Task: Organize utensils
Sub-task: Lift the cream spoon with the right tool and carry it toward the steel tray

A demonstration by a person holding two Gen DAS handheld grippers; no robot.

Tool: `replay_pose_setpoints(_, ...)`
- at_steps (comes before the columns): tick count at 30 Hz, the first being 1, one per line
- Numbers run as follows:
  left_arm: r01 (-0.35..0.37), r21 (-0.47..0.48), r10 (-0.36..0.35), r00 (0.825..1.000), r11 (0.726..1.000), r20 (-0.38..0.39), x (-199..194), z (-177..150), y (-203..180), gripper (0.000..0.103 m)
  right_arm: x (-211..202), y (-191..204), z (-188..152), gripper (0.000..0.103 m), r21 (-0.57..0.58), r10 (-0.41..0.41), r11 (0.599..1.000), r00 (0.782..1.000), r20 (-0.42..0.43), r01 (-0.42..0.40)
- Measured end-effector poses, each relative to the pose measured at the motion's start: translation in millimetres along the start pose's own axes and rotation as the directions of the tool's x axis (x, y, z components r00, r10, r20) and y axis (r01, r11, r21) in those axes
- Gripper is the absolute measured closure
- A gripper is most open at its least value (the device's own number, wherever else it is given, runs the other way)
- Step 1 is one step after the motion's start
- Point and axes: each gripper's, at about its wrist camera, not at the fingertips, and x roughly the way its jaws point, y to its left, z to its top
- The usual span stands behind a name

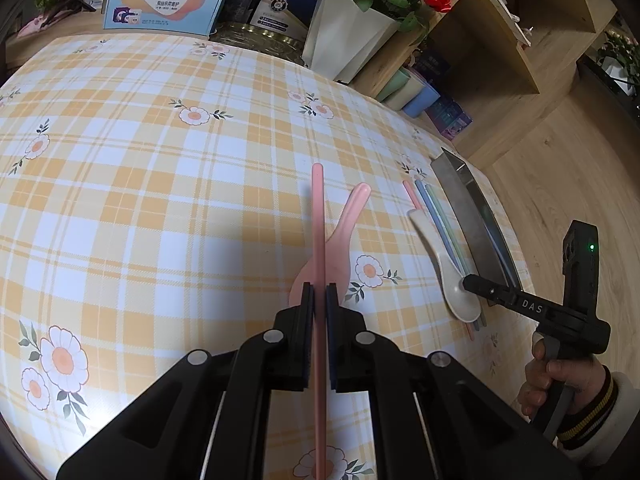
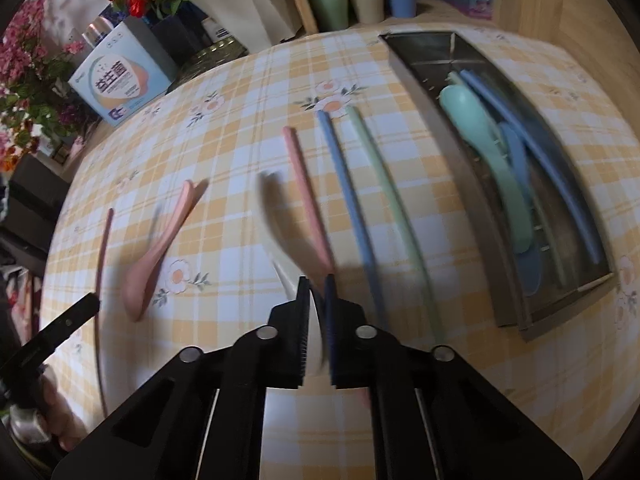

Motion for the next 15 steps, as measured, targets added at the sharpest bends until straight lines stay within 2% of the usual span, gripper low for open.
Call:
replay_pose_setpoints(2, 0.001, -0.001, -0.001, 1.0, 1.0, -0.001, 0.4, -0.2, 0.1, 0.097, 3.1, 2.3, -1.8, 0.099, 0.021, 0.042, 0.999, 0.999, -0.019, -0.042)
replay_pose_setpoints(4, 0.0, 0.001, 0.0, 1.0, 1.0, -0.002, 0.8, -0.3, -0.1, 0.097, 6.6, 5.8, -3.0, 0.099, 0.019, 0.044, 0.999, 0.999, -0.032, -0.043)
replay_pose_setpoints(9, 0.0, -0.005, 0.0, 1.0, 1.0, 0.001, 0.9, -0.6, 0.8, 0.097, 7.7, 13.0, -0.8, 0.097, -0.037, -0.035, 0.999, 0.999, -0.032, 0.034)
replay_pose_setpoints(15, 0.006, -0.005, -0.006, 1.0, 1.0, 0.003, 0.1, -0.2, -0.1, 0.097, -0.4, 26.1, 6.8, 0.097, -0.125, -0.064, 0.99, 0.998, 0.02, 0.066)
